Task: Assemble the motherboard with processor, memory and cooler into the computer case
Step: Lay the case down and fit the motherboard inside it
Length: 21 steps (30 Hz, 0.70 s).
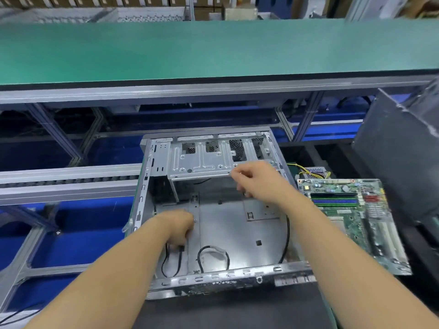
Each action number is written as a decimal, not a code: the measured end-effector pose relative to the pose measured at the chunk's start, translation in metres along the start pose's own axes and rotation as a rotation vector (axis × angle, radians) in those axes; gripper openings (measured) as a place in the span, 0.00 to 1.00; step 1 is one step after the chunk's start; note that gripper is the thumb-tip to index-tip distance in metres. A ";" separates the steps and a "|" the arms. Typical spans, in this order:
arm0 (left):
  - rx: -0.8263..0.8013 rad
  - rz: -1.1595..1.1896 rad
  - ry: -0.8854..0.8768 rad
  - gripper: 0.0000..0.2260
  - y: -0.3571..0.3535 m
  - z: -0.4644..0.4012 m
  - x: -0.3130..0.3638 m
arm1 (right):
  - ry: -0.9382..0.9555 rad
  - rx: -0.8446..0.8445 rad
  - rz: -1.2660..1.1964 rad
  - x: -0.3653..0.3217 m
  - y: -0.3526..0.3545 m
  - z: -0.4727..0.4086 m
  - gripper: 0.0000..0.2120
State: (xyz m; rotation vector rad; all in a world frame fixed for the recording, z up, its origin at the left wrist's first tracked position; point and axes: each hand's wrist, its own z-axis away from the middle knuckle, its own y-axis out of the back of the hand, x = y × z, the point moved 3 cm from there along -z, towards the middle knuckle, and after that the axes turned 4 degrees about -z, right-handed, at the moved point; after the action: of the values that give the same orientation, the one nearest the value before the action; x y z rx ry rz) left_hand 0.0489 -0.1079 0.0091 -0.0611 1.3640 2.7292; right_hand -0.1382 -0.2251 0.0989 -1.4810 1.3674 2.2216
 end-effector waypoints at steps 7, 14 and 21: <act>0.738 0.595 0.000 0.08 0.117 -0.009 0.069 | -0.162 0.764 -0.015 0.070 0.091 0.028 0.20; 0.673 0.704 -0.120 0.11 0.178 -0.054 0.181 | -0.460 0.751 0.179 0.159 0.125 0.063 0.19; 0.471 0.869 0.006 0.21 0.180 -0.099 0.266 | -0.707 0.575 0.370 0.220 0.143 0.101 0.30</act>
State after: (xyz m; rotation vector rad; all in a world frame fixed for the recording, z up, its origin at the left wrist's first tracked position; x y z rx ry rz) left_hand -0.2342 -0.2784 0.0725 0.7109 2.4382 2.8452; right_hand -0.3953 -0.3083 0.0205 -0.2299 1.8467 1.9488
